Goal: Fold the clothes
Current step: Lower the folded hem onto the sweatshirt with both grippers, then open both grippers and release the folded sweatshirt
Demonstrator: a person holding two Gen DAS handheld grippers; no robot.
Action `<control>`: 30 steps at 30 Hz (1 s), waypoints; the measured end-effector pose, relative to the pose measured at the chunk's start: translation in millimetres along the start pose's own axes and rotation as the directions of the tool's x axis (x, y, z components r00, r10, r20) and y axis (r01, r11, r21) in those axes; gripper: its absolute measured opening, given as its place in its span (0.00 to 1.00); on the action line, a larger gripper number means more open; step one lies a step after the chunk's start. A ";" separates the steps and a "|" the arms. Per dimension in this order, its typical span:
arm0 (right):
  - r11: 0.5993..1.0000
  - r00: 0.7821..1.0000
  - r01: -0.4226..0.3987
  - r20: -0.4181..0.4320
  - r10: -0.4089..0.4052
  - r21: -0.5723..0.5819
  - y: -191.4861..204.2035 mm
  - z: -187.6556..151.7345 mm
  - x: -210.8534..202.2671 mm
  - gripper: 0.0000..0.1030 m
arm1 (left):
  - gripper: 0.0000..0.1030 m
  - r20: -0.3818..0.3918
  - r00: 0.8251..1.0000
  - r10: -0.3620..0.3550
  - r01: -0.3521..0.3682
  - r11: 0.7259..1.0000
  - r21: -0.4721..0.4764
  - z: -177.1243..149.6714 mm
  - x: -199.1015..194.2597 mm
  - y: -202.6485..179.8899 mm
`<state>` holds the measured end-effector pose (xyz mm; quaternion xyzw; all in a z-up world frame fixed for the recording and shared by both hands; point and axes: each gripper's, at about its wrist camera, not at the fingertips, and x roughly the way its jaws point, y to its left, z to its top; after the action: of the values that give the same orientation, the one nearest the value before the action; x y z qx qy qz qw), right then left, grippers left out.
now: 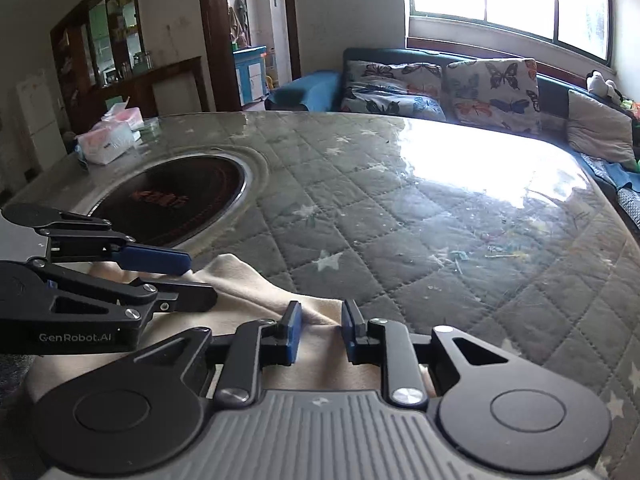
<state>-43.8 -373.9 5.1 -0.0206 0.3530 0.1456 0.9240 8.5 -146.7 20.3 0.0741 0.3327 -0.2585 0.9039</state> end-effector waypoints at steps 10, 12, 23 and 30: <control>0.999 1.000 -0.018 -0.003 0.018 -0.046 10.1 -1.2 -2.6 0.34 | 0.41 -0.001 1.000 0.006 -0.006 1.000 -0.012 1.7 0.2 -0.1; 0.999 1.000 -0.017 -0.006 0.016 -0.043 10.0 -0.8 -1.8 0.36 | 0.45 0.003 1.000 0.014 -0.014 1.000 -0.017 1.4 -3.1 -0.4; 0.997 0.999 -0.023 0.028 0.025 -0.079 23.0 -19.6 -46.7 0.54 | 0.83 0.068 0.996 0.061 -0.058 0.998 -0.032 -15.0 -45.6 -9.9; 0.991 0.997 -0.002 0.081 0.014 -0.137 46.7 -39.3 -64.4 0.64 | 0.88 0.080 0.988 0.129 -0.126 0.991 -0.040 -36.5 -66.1 -19.4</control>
<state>-128.0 -351.1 21.1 -0.0766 0.3042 0.1740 0.9335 -64.7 -124.5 35.3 0.0689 0.2941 -0.1971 0.9327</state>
